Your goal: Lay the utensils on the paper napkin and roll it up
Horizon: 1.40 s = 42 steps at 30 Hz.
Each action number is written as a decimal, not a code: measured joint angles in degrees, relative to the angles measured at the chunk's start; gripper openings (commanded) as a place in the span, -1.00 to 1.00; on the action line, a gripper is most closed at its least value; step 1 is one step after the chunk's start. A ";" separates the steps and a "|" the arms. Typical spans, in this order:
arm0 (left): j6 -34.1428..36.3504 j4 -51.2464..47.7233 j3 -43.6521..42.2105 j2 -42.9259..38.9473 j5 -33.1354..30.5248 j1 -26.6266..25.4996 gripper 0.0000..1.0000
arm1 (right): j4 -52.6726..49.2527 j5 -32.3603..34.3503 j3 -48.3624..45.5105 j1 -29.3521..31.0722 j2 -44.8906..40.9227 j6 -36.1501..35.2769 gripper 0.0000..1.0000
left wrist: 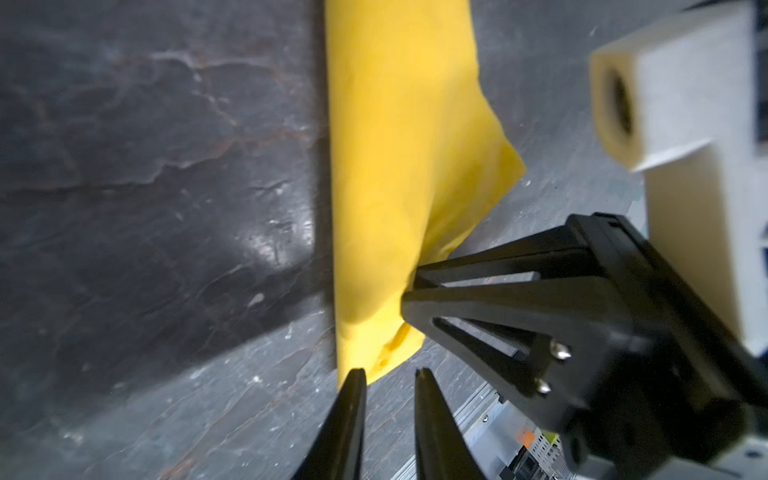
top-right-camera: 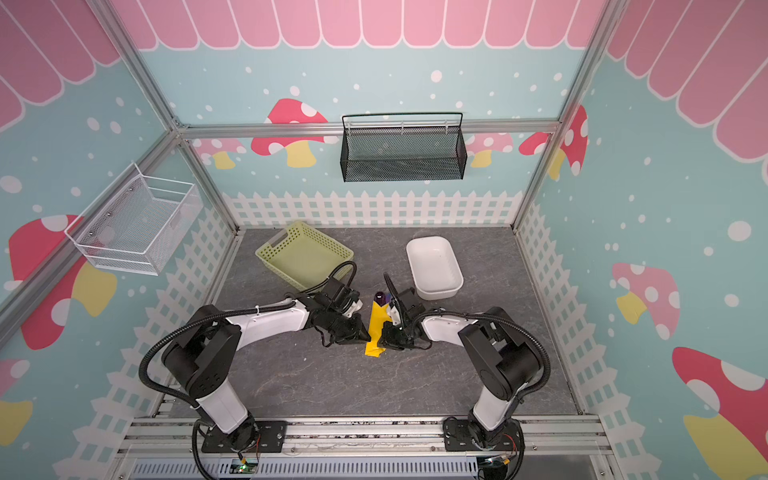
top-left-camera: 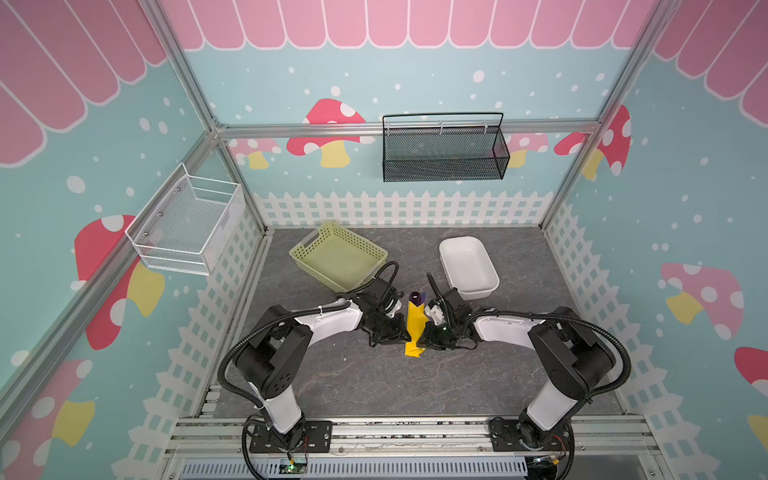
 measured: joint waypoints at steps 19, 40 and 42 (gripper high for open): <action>-0.28 3.87 -2.38 3.72 4.17 -0.42 -0.33 | 1.51 -0.66 -0.66 -0.02 0.00 0.22 -0.63; 0.50 2.54 1.64 7.10 4.81 -0.02 -0.37 | 2.40 -1.03 -1.14 -0.13 -0.02 0.24 -0.64; 0.70 2.58 1.99 7.43 4.81 0.02 -0.40 | 2.49 -1.11 -1.22 -0.20 -0.04 0.24 -0.64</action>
